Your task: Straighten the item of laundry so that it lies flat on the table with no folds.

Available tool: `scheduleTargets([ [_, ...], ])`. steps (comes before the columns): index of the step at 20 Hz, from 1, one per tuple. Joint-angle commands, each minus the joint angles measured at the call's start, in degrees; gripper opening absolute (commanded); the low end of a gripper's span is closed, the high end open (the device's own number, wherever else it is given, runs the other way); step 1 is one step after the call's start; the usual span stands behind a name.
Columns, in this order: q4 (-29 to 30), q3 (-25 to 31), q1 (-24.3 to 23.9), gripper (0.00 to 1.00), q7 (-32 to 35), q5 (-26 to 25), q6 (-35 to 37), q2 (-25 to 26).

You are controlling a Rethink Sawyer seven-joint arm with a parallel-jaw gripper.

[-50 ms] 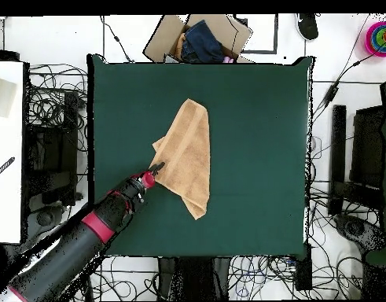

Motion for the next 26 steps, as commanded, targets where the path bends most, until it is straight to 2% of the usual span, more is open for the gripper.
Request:
scheduleTargets([
  [1,-4.51,13.15,0.20,1.00,8.26,0.51,-1.37,1.17],
  [26,-7.63,8.86,4.03,1.00,10.88,6.52,1.06,5.91],
])
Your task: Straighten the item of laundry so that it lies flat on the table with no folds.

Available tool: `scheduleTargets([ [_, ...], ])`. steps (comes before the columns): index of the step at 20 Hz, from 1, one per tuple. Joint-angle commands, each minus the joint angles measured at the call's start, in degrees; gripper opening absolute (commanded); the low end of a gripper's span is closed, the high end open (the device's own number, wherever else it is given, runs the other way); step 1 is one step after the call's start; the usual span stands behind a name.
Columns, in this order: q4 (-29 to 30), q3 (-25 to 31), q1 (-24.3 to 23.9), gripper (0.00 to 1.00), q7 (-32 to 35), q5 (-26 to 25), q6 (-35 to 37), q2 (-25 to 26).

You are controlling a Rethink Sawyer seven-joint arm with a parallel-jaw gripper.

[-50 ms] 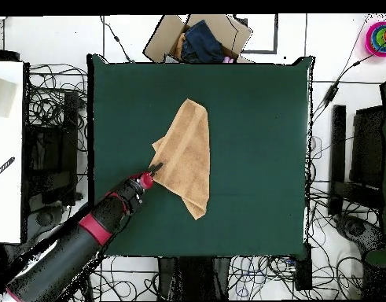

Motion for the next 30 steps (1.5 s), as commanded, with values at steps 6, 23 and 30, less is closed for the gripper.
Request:
scheduleTargets([
  [6,-7.97,9.84,2.76,1.00,11.16,6.32,1.02,5.04],
  [23,-8.44,10.30,3.08,1.00,11.32,7.54,2.56,4.43],
  [30,-10.56,8.79,4.54,1.00,12.61,10.84,5.34,6.27],
])
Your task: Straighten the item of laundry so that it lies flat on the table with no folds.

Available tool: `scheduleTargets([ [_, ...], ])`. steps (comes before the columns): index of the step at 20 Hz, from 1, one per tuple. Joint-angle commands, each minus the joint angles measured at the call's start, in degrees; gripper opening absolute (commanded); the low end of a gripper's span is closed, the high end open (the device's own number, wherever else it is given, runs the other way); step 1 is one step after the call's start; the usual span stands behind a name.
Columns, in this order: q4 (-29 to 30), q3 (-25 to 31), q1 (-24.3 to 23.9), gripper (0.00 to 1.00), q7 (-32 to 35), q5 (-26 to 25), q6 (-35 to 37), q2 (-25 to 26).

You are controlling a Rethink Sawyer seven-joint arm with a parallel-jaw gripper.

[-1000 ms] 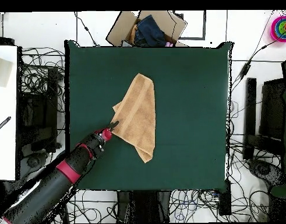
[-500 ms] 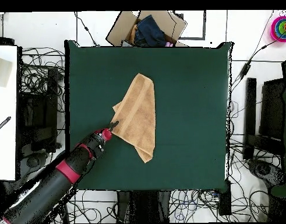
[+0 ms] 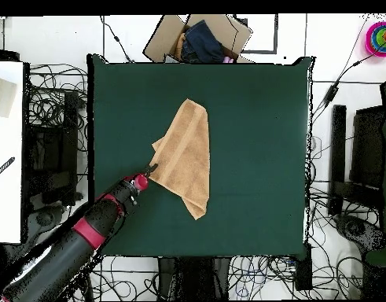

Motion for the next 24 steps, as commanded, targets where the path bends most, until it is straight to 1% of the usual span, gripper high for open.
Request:
scheduleTargets([
  [1,-10.62,9.37,2.58,1.00,12.71,7.30,4.49,5.44],
  [11,-11.40,8.30,3.77,1.00,12.37,11.19,5.65,7.00],
  [13,-11.30,8.93,3.36,1.00,11.96,11.26,5.45,6.70],
  [18,-10.40,11.86,1.07,1.00,10.44,9.99,4.19,5.14],
  [24,-8.29,15.64,-2.13,1.00,8.41,6.34,-0.65,2.72],
])
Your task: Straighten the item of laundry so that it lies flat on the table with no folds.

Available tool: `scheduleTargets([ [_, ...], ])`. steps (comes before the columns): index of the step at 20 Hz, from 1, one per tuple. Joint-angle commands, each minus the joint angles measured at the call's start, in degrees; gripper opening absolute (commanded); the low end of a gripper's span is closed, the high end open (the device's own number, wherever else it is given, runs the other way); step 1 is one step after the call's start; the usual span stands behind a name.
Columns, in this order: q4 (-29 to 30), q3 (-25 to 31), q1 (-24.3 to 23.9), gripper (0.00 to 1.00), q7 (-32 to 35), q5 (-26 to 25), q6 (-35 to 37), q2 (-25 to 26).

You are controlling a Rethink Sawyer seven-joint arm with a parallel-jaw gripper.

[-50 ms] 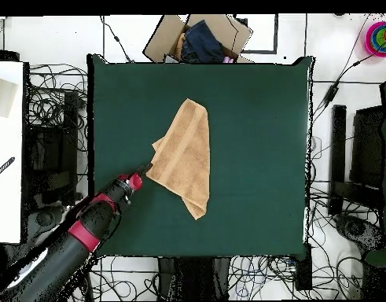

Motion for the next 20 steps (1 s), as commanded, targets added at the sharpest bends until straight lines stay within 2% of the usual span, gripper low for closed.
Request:
scheduleTargets([
  [1,-7.44,16.64,-3.74,1.00,8.29,-0.56,-2.81,1.31],
  [4,-5.10,20.86,-6.35,1.00,10.10,-2.38,-9.21,-0.91],
  [6,-3.29,26.10,-10.10,1.00,12.45,-6.08,-16.07,-3.41],
  [8,-2.34,29.06,-12.46,1.00,13.93,-8.72,-19.64,-4.75],
  [14,-0.44,32.53,-15.08,1.00,16.64,-9.96,-24.56,-6.12],
  [17,0.68,36.50,-18.73,1.00,17.66,-13.66,-28.38,-7.61],
  [20,1.62,38.19,-20.49,1.00,17.00,-15.47,-29.57,-8.57],
])
